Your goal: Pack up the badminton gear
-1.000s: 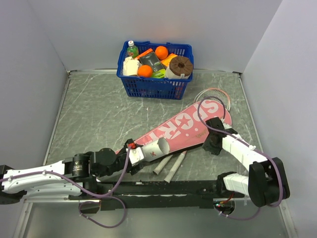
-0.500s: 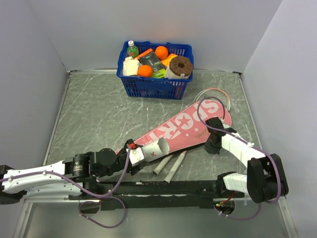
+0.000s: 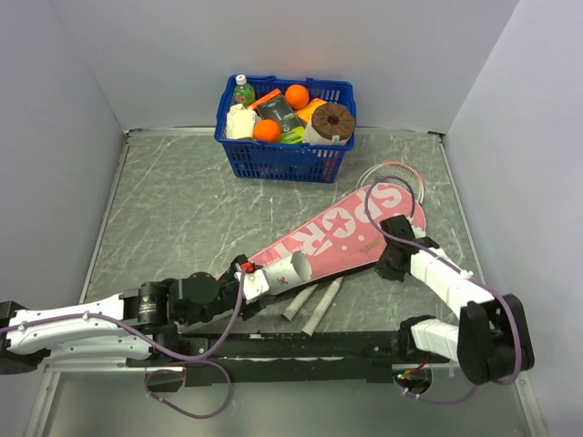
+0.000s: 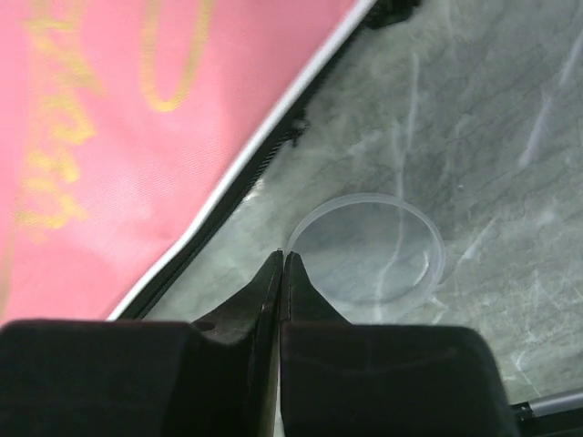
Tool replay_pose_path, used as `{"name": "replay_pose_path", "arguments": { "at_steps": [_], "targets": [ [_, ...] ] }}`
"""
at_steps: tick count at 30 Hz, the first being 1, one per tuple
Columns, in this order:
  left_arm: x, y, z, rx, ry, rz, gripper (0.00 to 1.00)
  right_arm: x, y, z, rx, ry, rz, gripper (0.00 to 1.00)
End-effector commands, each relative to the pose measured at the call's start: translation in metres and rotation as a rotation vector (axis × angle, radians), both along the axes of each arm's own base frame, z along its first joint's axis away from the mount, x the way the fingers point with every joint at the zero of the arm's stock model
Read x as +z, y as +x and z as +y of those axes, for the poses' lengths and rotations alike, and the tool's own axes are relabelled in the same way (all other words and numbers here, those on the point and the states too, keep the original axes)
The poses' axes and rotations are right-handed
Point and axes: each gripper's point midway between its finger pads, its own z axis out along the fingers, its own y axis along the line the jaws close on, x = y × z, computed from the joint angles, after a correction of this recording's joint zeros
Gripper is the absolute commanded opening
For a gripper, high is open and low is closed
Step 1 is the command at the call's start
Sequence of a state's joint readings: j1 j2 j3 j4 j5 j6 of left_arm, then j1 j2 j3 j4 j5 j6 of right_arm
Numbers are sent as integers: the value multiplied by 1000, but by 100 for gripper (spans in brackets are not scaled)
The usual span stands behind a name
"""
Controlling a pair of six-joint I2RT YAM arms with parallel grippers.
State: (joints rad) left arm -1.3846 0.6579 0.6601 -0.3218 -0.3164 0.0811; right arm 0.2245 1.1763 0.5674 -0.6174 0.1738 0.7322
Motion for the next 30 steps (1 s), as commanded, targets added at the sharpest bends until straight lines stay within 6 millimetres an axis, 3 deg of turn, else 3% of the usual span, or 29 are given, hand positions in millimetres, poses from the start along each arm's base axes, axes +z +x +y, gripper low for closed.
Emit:
{"name": "replay_pose_path", "arguments": {
  "at_steps": [1, 6, 10, 14, 20, 24, 30],
  "targets": [
    [6, 8, -4, 51, -29, -8, 1, 28, 7, 5, 44, 35, -106, 0],
    [-5, 14, -6, 81, 23, -18, 1, 77, 4, 14, 134, 85, -225, 0],
    [-15, 16, -10, 79, 70, -24, 1, 129, -7, 41, 328, 193, -381, 0],
    [-20, 14, -16, 46, 92, -35, 1, 176, -33, 86, 571, 379, -486, 0],
    [-16, 2, -26, -42, 60, -23, 1, 230, -79, 133, 876, 558, -573, 0],
    [-9, -7, -30, -97, 18, -19, 1, 244, -98, 156, 1016, 645, -583, 0],
    [-2, -15, -28, -137, -24, -13, 1, 250, -106, 178, 1130, 685, -590, 0]
  ]
}}
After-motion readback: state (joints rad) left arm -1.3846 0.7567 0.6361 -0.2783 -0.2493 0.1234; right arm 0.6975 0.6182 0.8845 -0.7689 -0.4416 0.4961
